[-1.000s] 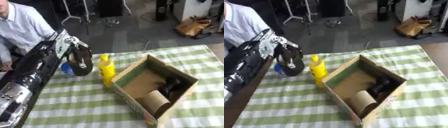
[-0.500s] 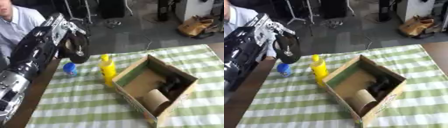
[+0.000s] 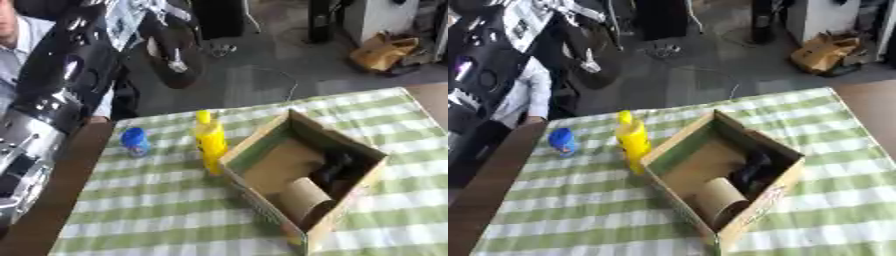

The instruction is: Pick up objects on the table and place them in the box.

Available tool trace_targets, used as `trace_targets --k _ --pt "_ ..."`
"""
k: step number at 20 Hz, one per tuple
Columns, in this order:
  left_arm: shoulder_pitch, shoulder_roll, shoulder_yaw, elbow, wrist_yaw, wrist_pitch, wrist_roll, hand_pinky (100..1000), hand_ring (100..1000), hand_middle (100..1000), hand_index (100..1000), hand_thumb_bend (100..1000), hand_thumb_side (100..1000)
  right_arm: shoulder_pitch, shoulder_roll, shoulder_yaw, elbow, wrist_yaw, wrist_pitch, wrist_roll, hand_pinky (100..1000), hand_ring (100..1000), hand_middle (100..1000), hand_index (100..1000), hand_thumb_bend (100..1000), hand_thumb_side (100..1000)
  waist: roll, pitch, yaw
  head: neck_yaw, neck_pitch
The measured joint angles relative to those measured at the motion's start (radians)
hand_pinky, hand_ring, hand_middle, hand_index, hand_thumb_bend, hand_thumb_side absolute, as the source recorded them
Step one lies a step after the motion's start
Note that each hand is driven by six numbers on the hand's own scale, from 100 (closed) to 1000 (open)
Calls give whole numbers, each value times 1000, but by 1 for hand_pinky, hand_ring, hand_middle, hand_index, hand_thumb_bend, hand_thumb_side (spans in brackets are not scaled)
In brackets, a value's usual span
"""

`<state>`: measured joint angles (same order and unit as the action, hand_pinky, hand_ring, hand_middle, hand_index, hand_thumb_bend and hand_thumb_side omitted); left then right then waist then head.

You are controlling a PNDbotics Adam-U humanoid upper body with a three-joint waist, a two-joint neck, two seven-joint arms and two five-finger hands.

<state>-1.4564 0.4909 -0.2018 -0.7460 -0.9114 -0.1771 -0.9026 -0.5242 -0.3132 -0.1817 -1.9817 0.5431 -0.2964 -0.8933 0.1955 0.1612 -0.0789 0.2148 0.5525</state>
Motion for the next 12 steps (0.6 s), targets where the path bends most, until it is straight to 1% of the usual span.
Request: trace_targets --k 3,5,12 --pt "-29 -19 -6 -16 18 -4 1 195 507 547 660 100 100 0 0 4 0 0 -1 1 822 772 591 558 100 1000 3 -1 -8 4 0" --pt "-40 -33 -10 -31 39 -6 2 183 500 544 658 100 100 0 1 8 0 0 -3 2 823 772 592 558 100 1000 9 -3 -14 5 0" --pt "-47 -83 -40 -69 141 -9 4 174 494 541 655 100 107 -2 8 19 0 0 -9 1 824 772 591 557 100 1000 21 -7 -39 10 0"
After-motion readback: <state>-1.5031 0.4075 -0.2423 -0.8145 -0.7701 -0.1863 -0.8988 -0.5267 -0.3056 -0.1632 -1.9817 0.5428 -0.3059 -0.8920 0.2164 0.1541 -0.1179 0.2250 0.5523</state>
